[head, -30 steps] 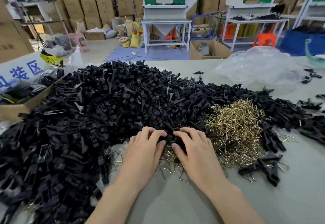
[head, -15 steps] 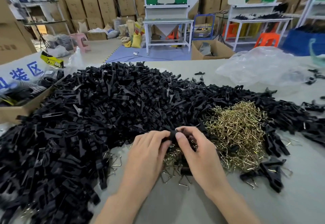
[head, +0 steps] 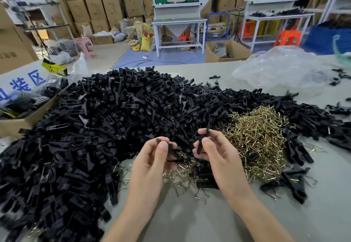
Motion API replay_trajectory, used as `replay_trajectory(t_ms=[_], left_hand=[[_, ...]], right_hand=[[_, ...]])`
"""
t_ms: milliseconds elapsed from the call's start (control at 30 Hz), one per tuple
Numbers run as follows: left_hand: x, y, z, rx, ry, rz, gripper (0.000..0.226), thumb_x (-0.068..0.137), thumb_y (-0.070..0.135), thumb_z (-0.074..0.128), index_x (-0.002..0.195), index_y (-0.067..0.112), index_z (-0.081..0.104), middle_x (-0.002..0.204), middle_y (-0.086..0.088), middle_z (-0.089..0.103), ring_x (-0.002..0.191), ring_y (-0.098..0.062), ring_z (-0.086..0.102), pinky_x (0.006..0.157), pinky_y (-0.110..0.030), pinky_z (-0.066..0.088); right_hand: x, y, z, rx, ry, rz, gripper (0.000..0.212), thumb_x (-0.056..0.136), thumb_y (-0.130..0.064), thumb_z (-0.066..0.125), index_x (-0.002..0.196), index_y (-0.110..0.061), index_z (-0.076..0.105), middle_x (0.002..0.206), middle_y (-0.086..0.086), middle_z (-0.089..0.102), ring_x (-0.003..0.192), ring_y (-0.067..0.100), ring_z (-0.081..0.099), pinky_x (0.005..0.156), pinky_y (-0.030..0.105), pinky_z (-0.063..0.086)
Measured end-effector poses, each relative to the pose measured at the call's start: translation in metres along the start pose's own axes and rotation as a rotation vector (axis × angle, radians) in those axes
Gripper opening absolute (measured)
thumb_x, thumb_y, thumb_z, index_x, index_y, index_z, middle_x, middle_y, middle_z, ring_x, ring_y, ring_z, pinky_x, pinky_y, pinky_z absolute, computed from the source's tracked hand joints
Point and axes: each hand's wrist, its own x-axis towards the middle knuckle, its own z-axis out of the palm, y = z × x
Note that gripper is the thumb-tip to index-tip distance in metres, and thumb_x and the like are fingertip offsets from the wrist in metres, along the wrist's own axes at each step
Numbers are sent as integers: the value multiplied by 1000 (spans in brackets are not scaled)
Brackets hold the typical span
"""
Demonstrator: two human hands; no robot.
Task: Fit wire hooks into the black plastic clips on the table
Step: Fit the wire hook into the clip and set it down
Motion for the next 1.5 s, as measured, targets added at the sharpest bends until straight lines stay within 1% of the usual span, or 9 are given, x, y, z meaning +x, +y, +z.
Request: replay_trajectory(t_ms=[133, 267, 367, 533, 600, 700, 1033, 1267, 1500], left_hand=[[2, 4, -4, -199, -23, -140, 33, 87, 35, 57, 109, 18, 75, 83, -8, 68, 72, -16, 62, 57, -24, 51], [2, 1, -4, -206, -98, -200, 39, 90, 26, 56, 126, 18, 65, 93, -3, 73, 87, -11, 68, 69, -22, 55], [-3, 2, -2, -55, -139, -161, 37, 99, 12, 52, 131, 28, 60, 108, 3, 74, 98, -10, 69, 78, -21, 54], [-4, -1, 3, 178, -36, 13, 36, 94, 19, 62, 125, 37, 59, 102, 8, 73, 85, -8, 71, 79, -20, 55], [-4, -1, 5, 155, -18, 24, 28, 87, 28, 65, 115, 32, 63, 99, 8, 74, 87, -9, 71, 80, -22, 55], [-6, -1, 7, 127, -17, 34, 25, 83, 30, 66, 107, 26, 68, 97, 6, 76, 90, -10, 72, 79, -16, 53], [-8, -3, 7, 164, -37, 35, 23, 84, 32, 65, 107, 28, 71, 94, 7, 77, 91, -8, 72, 81, -15, 52], [-8, -4, 6, 174, -35, 35, 15, 88, 21, 66, 101, 23, 73, 90, 8, 77, 86, -7, 73, 75, -13, 52], [-10, -1, 6, 239, -83, 82, 18, 92, 24, 63, 100, 34, 75, 92, 9, 77, 86, -9, 72, 76, -18, 55]], right_hand=[[0, 0, 3, 66, -53, 35, 23, 100, -14, 57, 103, -24, 77, 92, 4, 73, 83, 20, 71, 81, 30, 60], [0, 2, 3, 112, -62, 69, 23, 98, -13, 61, 107, -24, 78, 104, 10, 74, 83, 20, 72, 77, 27, 60], [0, 3, 1, 109, -100, 91, 27, 98, -11, 61, 118, -25, 72, 107, 5, 76, 90, 21, 74, 79, 28, 60], [-1, 3, 1, 40, -179, 59, 36, 98, -11, 62, 124, -35, 68, 106, 4, 75, 95, 23, 74, 82, 31, 60], [-1, 4, 1, 34, -186, 50, 36, 97, -12, 63, 121, -39, 69, 104, 4, 75, 94, 23, 73, 82, 32, 60], [0, 3, -1, 34, -183, 48, 36, 96, -12, 65, 117, -40, 71, 102, 2, 75, 95, 21, 74, 81, 31, 60], [-1, 2, -3, 47, -198, 60, 37, 93, -8, 67, 110, -40, 74, 99, -3, 75, 90, 18, 74, 78, 25, 59], [-1, 2, -4, -5, -220, 65, 37, 94, -5, 66, 115, -34, 72, 98, -4, 75, 91, 19, 75, 78, 22, 59], [-1, 1, -5, -11, -253, 55, 44, 93, -3, 66, 114, -41, 72, 104, -7, 75, 91, 16, 75, 78, 23, 59]])
